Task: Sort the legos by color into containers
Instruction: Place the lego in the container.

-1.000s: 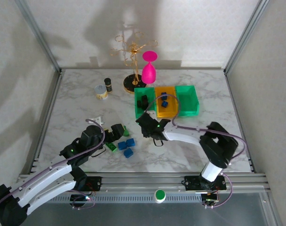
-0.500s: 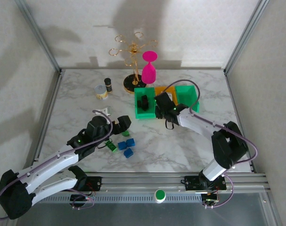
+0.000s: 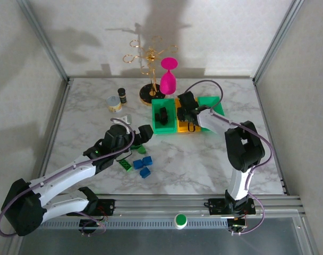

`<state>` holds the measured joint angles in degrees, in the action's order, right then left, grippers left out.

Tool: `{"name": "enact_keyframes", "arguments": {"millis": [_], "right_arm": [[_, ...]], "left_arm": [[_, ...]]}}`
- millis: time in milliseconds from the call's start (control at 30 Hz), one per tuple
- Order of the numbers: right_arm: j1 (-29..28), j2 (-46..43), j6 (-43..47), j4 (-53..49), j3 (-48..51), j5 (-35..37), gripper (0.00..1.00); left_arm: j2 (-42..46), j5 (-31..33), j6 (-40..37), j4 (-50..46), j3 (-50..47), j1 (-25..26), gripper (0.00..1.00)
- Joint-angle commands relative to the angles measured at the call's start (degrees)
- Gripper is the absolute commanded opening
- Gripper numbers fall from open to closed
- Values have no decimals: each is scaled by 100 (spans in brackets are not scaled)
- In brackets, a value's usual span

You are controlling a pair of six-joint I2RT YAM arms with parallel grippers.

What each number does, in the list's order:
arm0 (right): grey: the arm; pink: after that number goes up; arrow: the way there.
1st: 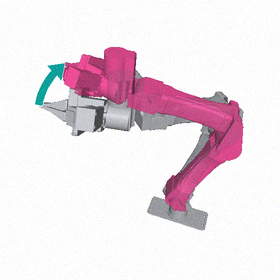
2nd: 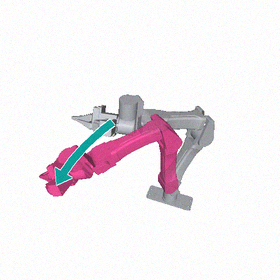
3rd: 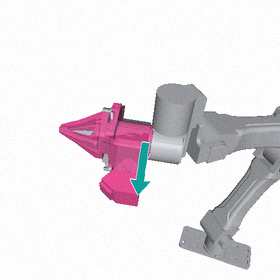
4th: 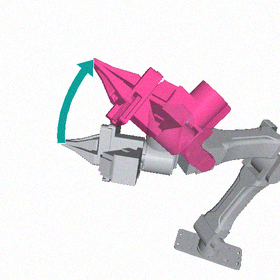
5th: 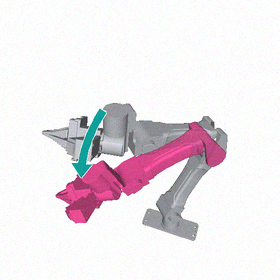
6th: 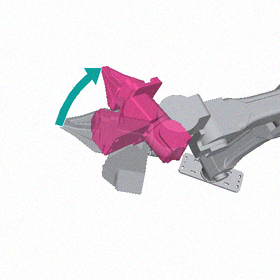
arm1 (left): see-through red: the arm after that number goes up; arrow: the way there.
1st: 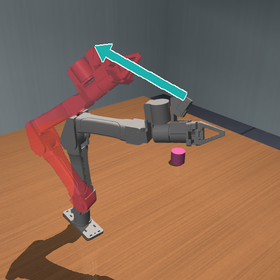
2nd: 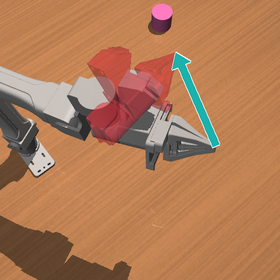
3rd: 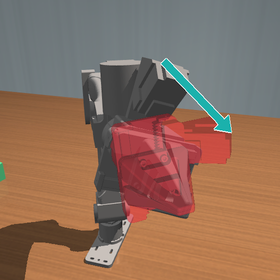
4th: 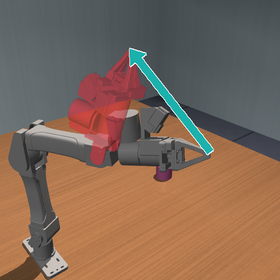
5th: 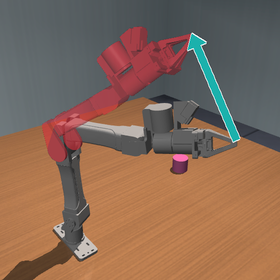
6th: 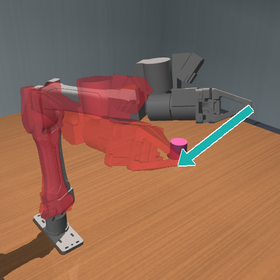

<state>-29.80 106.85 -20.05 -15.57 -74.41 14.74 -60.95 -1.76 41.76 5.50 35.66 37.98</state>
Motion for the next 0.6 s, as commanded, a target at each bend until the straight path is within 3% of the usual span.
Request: {"name": "enact_keyframes", "arguments": {"millis": [0, 233, 567], "right_arm": [[117, 234, 215, 141, -220, -88, 33], [193, 536, 365, 239, -338, -163, 35], [212, 228, 362, 187, -269, -112, 47]], "left_arm": [[-64, 35, -166, 172, 216, -62, 100], [-139, 34, -220, 158, 249, -62, 100], [-131, -11, -256, 101, 345, -62, 100]]}}
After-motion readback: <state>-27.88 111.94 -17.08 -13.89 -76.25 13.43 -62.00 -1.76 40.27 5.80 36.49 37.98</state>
